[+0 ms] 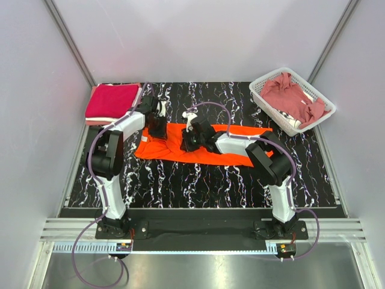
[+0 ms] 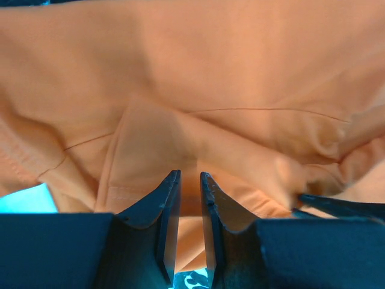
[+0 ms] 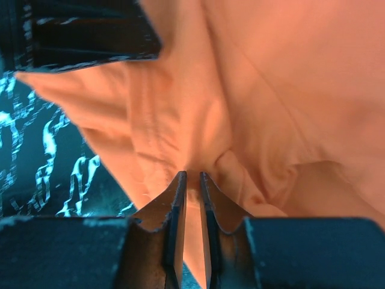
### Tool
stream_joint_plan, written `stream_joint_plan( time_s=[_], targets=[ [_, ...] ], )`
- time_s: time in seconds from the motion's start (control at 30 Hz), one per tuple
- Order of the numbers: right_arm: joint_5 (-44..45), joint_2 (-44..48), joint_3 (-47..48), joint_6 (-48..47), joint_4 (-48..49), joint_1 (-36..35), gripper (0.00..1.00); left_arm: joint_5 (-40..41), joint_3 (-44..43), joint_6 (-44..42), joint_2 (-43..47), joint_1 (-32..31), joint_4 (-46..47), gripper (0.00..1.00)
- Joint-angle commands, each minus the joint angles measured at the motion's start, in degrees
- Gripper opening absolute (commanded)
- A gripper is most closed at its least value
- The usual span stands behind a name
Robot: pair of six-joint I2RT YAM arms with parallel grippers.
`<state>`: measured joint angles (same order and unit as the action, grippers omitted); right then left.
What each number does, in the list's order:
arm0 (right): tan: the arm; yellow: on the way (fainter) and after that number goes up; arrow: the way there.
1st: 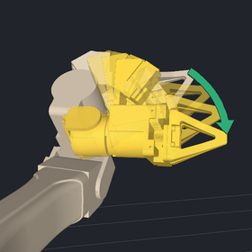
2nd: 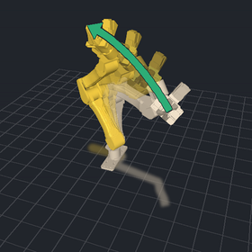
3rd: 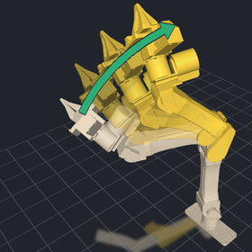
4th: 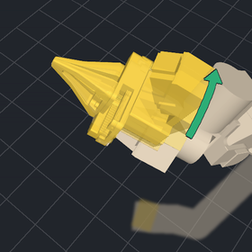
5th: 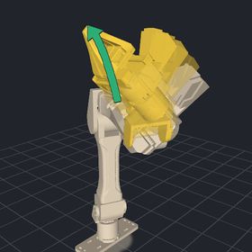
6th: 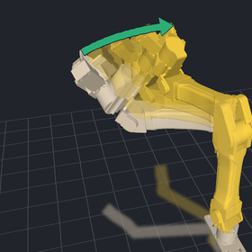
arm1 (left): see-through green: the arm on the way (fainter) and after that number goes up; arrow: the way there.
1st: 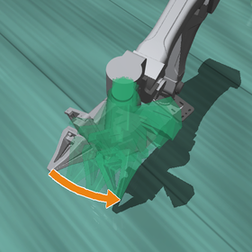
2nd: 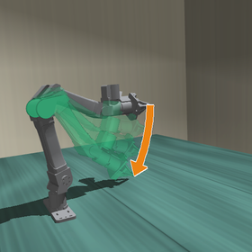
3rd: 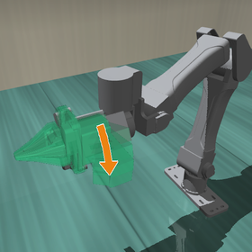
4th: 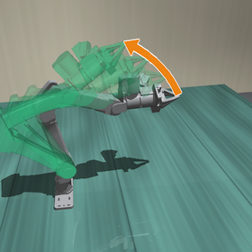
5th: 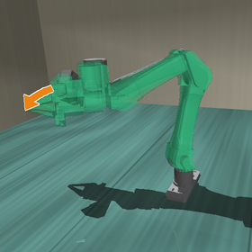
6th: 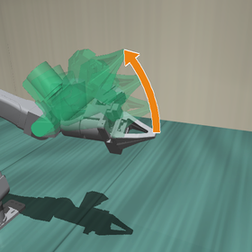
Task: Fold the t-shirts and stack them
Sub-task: Fold the tshirt
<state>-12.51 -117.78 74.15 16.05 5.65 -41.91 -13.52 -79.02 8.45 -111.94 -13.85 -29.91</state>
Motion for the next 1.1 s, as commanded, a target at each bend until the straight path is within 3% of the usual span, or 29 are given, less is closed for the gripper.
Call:
stream_joint_plan(
  time_s=[0.0,0.37,0.67,1.07],
  targets=[
    [5.38,4.13,0.29,-0.58,-0.64,-0.01,0.22,5.24,-0.17,0.26,3.66,-1.18,0.64,0.24],
    [5.66,0.8,3.02,-0.5,-2.75,-0.01,0.21,15.36,7.03,3.5,5.76,-3.56,3.54,0.21],
    [7.85,-0.52,3.19,-1.02,-3.63,0.07,0.2,17.3,5.2,5.09,8.84,-3.91,4.25,0.24],
    [11.1,0.79,-0.32,-1.2,-3.72,0.07,0.2,21.08,3.01,7.02,-0.03,-1.97,3.81,0.24]
  ],
)
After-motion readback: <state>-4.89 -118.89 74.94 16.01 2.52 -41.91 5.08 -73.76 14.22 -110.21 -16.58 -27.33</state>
